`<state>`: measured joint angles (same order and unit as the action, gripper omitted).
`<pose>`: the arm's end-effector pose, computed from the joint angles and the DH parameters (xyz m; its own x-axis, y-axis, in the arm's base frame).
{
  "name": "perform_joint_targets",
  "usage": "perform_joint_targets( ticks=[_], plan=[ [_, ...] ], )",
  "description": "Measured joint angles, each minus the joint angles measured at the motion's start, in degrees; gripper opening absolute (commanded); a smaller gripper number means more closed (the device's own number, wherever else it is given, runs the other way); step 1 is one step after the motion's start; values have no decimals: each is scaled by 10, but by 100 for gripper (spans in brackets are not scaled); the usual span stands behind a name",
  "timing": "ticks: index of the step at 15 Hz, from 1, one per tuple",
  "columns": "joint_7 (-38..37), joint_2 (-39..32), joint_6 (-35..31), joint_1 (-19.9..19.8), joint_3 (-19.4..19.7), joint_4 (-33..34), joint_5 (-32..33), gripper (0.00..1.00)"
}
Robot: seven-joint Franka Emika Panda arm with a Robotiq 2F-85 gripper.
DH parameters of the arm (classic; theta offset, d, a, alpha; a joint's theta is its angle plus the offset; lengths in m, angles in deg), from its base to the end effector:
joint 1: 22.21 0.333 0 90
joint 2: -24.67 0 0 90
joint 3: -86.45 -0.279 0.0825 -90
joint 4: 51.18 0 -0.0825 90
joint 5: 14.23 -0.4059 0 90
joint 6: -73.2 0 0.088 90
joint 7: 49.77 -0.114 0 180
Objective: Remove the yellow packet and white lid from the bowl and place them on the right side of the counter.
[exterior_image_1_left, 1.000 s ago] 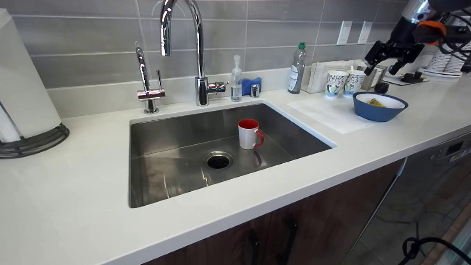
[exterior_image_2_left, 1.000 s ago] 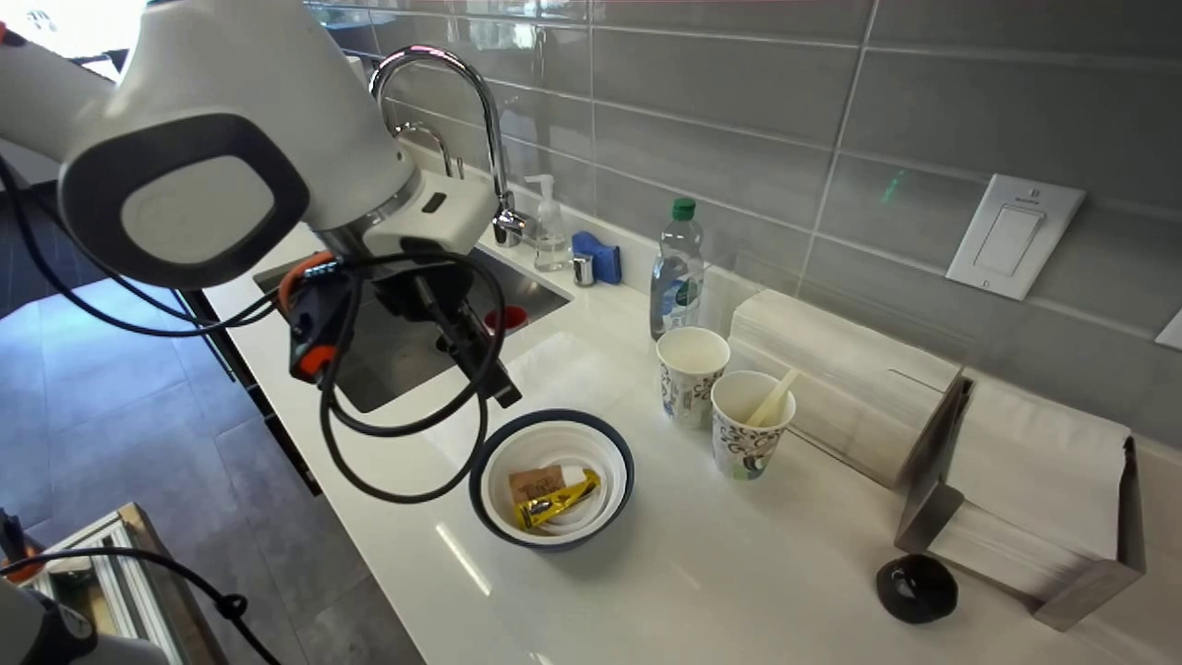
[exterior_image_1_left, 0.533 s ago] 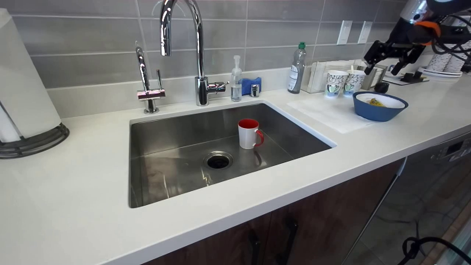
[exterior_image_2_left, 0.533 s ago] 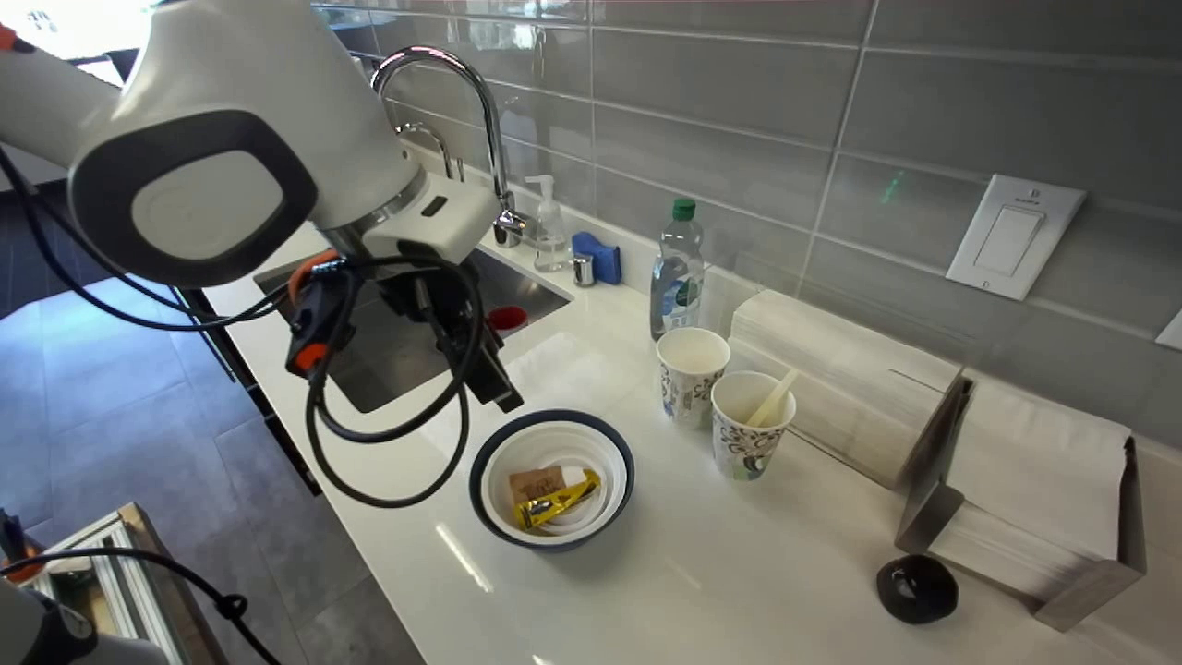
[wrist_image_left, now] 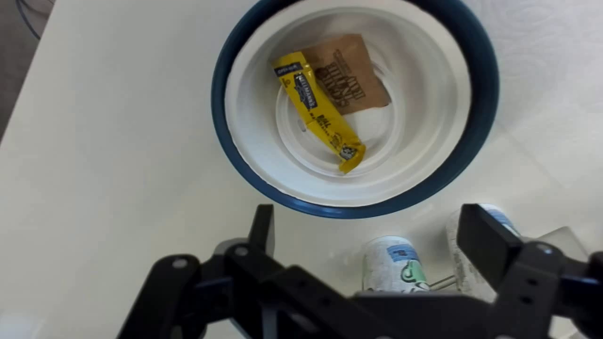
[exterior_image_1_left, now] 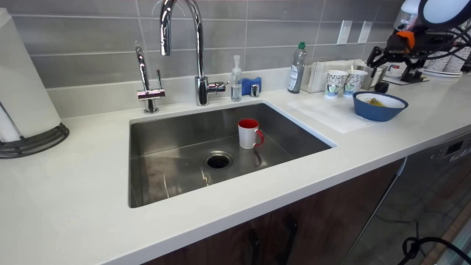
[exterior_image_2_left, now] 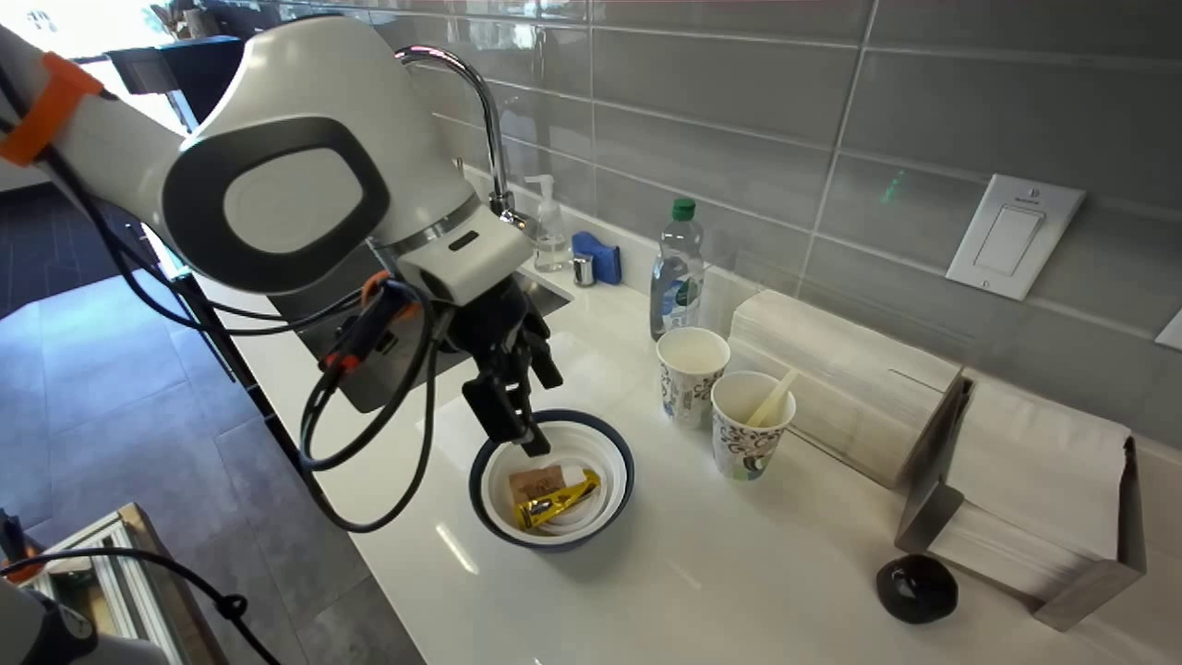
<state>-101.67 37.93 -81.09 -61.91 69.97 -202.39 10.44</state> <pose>0.4284 -0.1772 0.2859 0.5503 -0.7420 0.3829 -0.8154 -0.5763 0.0549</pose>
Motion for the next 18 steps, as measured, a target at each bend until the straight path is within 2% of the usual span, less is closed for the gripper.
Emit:
perform_joint_targets(
  ticks=[1, 2, 3, 4, 5, 8, 11, 13, 18],
  plan=[
    [-38, -10, 7, -16, -15, 7, 21, 100],
    [-74, -21, 14, -27, -26, 14, 40, 95],
    [-110, -33, 19, -24, -24, 20, 63, 84],
    [-145, -46, 21, -11, -12, 28, 87, 71],
    [-175, -59, 22, 6, 4, 35, 106, 68],
    [-242, -96, 23, 69, 66, 57, 149, 49],
    [-291, -131, 23, 137, 135, 78, 178, 37],
    [-312, -151, 23, 176, 172, 90, 189, 33],
    [-335, -184, 23, 243, 233, 109, 194, 39]
  ],
)
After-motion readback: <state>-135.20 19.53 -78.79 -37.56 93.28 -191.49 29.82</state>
